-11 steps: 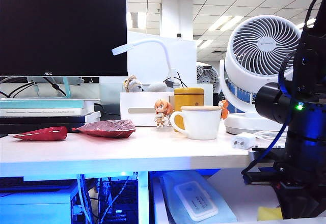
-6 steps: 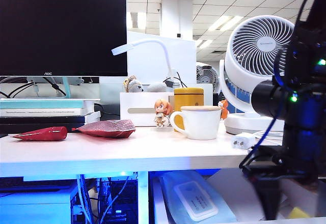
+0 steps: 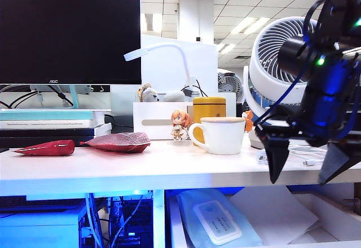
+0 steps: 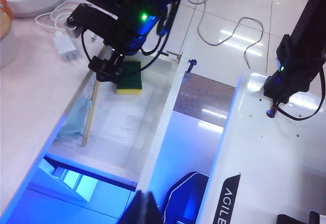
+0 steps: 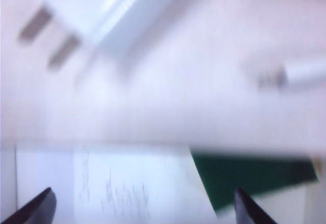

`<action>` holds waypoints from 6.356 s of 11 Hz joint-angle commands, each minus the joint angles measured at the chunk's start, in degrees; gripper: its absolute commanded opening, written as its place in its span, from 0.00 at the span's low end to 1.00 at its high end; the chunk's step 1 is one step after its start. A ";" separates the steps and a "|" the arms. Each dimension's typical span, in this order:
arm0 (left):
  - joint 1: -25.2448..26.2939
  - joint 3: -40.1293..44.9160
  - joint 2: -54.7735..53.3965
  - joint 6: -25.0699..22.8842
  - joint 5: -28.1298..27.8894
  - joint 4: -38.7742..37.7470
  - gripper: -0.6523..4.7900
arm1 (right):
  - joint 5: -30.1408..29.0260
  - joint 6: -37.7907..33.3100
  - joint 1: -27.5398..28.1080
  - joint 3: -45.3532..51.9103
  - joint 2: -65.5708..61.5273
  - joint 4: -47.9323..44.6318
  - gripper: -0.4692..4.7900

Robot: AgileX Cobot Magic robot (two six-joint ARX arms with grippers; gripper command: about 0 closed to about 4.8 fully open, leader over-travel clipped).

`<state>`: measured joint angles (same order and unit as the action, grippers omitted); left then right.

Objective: Open the drawer, place the cleaning sponge inside, then close the drawer.

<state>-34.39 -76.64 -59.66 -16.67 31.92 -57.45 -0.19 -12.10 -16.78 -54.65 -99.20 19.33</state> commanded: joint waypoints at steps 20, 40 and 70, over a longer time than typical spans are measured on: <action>0.00 -0.22 0.11 0.20 0.20 -0.13 0.11 | -8.04 -0.98 -0.87 19.56 12.39 10.91 0.08; 0.00 -0.24 0.11 0.20 0.20 -1.66 0.11 | -0.81 -1.20 -0.87 19.43 6.10 -19.91 0.08; 0.07 13.57 31.85 0.96 -14.43 -1.38 0.11 | -0.92 9.11 -0.94 37.44 89.13 -1.16 0.09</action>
<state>-34.37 -64.97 -28.93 -17.56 18.72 -59.81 -1.15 -3.09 -17.63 -18.59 -11.77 17.47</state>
